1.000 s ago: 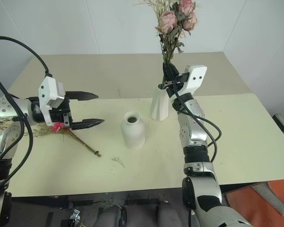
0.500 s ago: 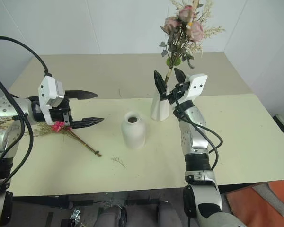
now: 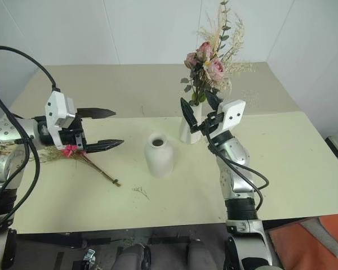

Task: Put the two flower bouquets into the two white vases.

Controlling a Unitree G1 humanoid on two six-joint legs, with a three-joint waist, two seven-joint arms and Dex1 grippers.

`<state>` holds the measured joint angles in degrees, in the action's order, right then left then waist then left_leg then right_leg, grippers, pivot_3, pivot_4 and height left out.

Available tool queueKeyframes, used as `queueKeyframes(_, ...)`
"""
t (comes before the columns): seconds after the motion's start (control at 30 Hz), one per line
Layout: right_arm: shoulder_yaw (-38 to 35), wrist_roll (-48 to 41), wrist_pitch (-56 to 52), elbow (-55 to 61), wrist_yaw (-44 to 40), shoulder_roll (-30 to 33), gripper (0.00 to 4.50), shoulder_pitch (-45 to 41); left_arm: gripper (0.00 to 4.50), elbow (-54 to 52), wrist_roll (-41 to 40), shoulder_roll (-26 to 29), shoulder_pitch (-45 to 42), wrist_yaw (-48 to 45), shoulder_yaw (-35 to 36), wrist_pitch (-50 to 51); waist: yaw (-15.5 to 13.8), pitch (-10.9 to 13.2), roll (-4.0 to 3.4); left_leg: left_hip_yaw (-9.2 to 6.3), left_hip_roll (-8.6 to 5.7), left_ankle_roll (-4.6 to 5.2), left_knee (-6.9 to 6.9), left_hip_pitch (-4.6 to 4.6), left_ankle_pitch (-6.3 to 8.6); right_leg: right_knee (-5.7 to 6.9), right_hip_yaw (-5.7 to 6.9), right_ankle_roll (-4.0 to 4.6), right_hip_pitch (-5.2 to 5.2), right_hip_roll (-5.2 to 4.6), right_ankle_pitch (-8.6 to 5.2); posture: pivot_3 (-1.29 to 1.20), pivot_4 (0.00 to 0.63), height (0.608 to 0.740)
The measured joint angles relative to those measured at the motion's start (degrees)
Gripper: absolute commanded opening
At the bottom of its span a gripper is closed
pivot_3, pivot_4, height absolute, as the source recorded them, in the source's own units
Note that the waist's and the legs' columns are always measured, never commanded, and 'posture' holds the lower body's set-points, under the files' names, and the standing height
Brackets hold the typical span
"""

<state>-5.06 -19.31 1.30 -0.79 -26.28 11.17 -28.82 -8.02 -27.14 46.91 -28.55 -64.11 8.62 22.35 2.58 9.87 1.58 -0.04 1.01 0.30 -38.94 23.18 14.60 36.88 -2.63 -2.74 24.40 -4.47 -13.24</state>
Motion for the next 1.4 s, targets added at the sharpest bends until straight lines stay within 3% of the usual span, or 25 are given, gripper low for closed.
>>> queueKeyframes(0.17, -2.3, -4.5, -14.34, 13.27, -3.45, 14.44, 4.46, 7.08, 4.5, -10.26, -3.63, -8.67, 6.77, 21.38, 9.8, 12.43, -0.79, 0.01, 0.01, -0.2, -0.06, 0.01, -0.12, -0.02, 0.0, 0.0, 0.06, -0.02, -0.13, -0.1, 0.0, 0.0, 0.15, 0.74)
queueKeyframes(0.3, -5.55, -7.24, -21.73, 18.77, -9.88, 26.42, 4.46, 9.25, 4.5, -24.41, 4.8, -17.93, 6.25, 48.38, 6.82, 33.64, -1.78, -0.07, 0.17, -0.14, -0.08, 0.0, -0.19, -0.25, 0.01, -0.19, 0.03, -0.05, -0.38, -0.01, 0.01, 0.0, 0.15, 0.74)
queueKeyframes(0.47, -7.08, -10.34, -23.61, 17.97, -19.59, 34.9, 4.46, 8.15, 4.5, -36.74, 11.48, -39.85, -1.66, 66.84, 11.08, 64.16, -1.65, -0.08, 0.24, -0.15, -0.1, -0.01, -0.28, -0.3, 0.0, -0.16, -0.01, -0.03, -0.42, 0.04, 0.02, 0.0, 0.15, 0.74)
queueKeyframes(0.6, -6.93, -11.38, -23.47, 15.92, -26.55, 38.08, 4.46, 5.06, 4.5, -36.72, 21.82, -55.79, -2.91, 80.49, 16.91, 69.81, -1.33, -0.08, 0.26, -0.09, -0.11, -0.01, -0.13, -0.47, 0.0, -0.21, -0.17, -0.01, -0.46, 0.06, 0.03, 0.0, 0.15, 0.74)
queueKeyframes(0.83, -5.58, -10.66, -22.53, 13.46, -30.35, 37.21, 4.46, 2.64, 4.5, -35.89, 34.05, -56.63, -2.39, 90.53, 19.09, 69.89, -1.91, -0.08, 0.37, -0.06, -0.17, -0.07, -0.13, -0.37, -0.02, -0.21, -0.21, 0.0, -0.38, 0.0, 0.05, 0.0, 0.15, 0.74)
queueKeyframes(1.07, -3.98, -9.6, -22.2, 14.95, -28.69, 35.01, 4.46, 2.48, 4.5, -28.07, 33.33, -56.24, -3.04, 84.97, 20.2, 69.89, -2.3, -0.09, 0.37, -0.08, -0.16, -0.12, -0.12, -0.27, -0.05, -0.21, -0.16, 0.0, -0.27, -0.02, 0.06, 0.0, 0.15, 0.74)
queueKeyframes(1.4, -6.99, -9.61, -22.43, 19.08, -26.79, 35.45, 4.46, 7.07, 4.5, -27.14, 31.64, -56.1, -3.37, 82.06, 15.76, 69.89, -2.3, -0.09, 0.37, -0.08, -0.16, -0.12, -0.12, -0.29, -0.04, -0.21, -0.17, 0.0, -0.29, -0.03, 0.06, 0.0, 0.15, 0.74)
